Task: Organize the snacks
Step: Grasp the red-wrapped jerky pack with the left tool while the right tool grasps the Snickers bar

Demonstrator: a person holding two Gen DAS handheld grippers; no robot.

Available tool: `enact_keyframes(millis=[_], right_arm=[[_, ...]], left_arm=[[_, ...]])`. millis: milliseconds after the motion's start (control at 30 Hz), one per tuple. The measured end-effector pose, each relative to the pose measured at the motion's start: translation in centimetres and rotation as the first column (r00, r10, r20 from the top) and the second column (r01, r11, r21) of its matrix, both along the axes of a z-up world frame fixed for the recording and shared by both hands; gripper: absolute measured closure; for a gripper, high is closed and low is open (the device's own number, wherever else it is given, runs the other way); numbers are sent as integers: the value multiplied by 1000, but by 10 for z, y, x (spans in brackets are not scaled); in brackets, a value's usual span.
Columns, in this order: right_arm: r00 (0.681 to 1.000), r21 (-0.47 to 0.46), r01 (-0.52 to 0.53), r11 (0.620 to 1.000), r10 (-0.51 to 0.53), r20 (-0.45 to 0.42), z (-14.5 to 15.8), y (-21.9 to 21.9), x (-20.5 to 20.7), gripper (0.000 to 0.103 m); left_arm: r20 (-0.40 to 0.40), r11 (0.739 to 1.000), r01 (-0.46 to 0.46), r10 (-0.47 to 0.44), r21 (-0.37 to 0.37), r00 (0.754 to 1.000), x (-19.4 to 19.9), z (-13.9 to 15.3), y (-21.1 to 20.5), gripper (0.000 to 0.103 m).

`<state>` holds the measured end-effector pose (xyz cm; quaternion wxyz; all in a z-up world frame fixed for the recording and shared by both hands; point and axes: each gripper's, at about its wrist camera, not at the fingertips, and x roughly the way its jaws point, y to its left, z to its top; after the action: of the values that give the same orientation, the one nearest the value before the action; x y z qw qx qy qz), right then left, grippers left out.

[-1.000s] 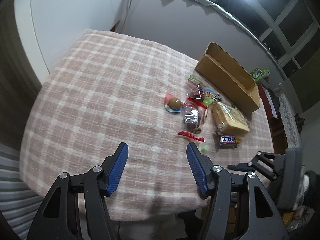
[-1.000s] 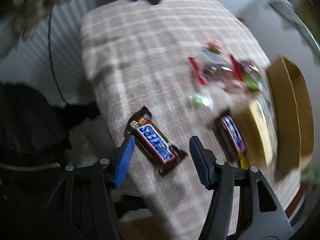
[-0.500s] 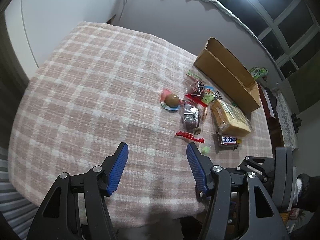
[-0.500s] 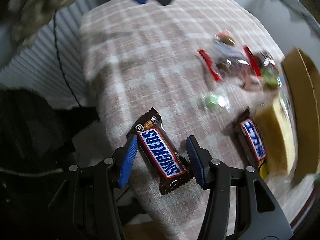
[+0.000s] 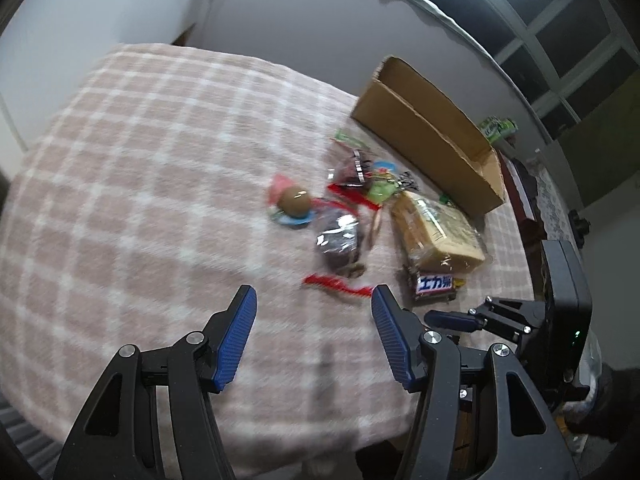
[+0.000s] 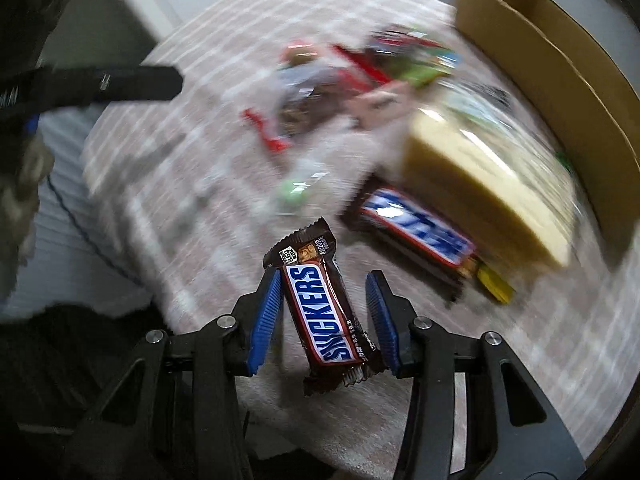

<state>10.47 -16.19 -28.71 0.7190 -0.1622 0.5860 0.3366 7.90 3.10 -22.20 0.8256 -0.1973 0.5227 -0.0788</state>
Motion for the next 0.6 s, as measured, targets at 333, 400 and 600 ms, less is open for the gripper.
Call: enact_keyframes(millis=[333, 400, 600], right_arm=[[1000, 21, 26, 999, -25, -13, 5, -9, -11, 57], [1000, 16, 13, 1000, -13, 1, 4, -3, -15, 57], [1000, 2, -4, 1000, 4, 13, -1, 8, -8, 57]], left_arm=[[-34, 998, 65, -65, 3, 997, 46, -22, -26, 45], [-45, 998, 66, -66, 5, 997, 51, -27, -28, 45], [-68, 997, 66, -64, 27, 996, 60, -37, -32, 45]])
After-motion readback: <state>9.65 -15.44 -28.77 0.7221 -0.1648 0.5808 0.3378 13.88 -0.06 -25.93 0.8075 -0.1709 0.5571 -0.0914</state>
